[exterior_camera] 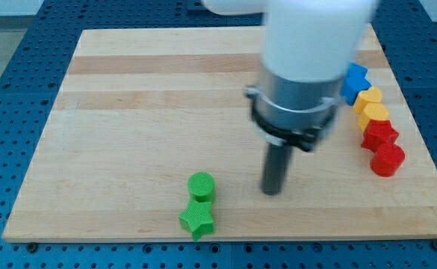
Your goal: Separate the green star from the green circle
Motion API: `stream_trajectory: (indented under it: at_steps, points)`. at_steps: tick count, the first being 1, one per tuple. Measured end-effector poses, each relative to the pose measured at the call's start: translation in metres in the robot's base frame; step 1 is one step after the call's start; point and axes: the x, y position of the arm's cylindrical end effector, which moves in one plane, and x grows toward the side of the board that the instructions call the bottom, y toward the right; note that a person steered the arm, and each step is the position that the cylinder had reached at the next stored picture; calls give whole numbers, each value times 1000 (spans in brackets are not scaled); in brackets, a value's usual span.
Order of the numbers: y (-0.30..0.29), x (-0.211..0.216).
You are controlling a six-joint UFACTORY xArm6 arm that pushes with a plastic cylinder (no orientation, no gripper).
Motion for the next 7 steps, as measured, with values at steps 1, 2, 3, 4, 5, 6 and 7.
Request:
stream_trajectory:
  at_steps: [1,2,3,4,5,6,7]
  points:
    - [-73,-26]
    - [-159,-34]
    - [-248,-30]
    - [-299,22]
    - [-303,67]
    - [-297,68]
    - [-271,66]
